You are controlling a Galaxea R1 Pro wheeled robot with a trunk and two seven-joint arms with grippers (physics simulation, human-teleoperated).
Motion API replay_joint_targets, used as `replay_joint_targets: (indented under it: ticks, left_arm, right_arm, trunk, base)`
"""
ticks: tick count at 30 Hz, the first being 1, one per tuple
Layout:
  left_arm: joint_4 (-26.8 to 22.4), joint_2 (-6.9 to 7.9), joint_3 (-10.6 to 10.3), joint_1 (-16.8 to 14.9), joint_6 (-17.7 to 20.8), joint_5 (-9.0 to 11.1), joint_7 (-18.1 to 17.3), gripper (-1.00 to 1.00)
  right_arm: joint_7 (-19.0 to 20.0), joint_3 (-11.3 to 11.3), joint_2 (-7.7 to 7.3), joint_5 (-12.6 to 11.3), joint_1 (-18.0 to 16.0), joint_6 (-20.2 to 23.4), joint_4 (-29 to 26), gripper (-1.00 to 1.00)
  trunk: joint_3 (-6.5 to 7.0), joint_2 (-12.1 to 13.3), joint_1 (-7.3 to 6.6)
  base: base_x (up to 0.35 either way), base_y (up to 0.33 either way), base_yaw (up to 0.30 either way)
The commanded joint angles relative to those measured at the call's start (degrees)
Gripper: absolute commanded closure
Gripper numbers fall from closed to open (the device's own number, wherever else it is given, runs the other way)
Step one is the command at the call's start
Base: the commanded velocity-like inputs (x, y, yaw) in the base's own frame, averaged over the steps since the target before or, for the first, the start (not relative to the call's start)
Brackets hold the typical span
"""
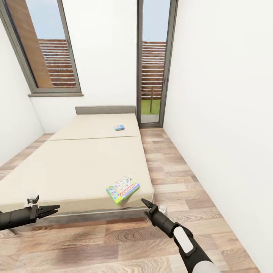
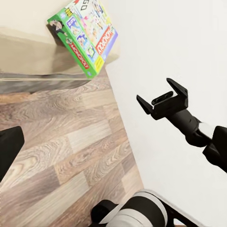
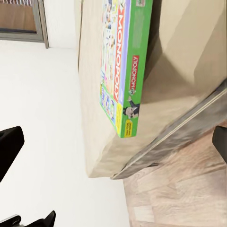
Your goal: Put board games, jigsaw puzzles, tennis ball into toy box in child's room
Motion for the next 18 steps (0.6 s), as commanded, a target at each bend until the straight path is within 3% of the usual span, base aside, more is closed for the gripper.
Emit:
replay_joint_targets:
  ticks: [1, 4, 18]
  left_arm:
    - [0.0, 0.0, 0.0, 0.0, 0.6, -0.1, -0.3, -1.0]
    - [0.0, 0.0, 0.0, 0.0, 0.6, -0.1, -0.3, -1.0]
    - [-0.1, -0.04, 0.0, 0.0, 0.6, 0.0, -0.3, -1.0]
  right_arm:
    - [0.1, -0.3, 0.23, -0.3, 0.0, 0.3, 0.1, -1.0]
    - [0.1, -0.3, 0.95, -0.3, -0.1, 0.1, 0.2, -1.0]
    - [0.0, -0.3, 0.95, -0.3, -0.1, 0.1, 0.2, -1.0]
  trunk:
    - [-0.24, -0.4, 0.22]
    - [-0.42, -0.8, 0.44]
    - [-0.42, -0.8, 0.44]
  base:
    - [0.0, 0.0, 0.0]
    - [0.0, 0.0, 0.0]
    - [0.0, 0.0, 0.0]
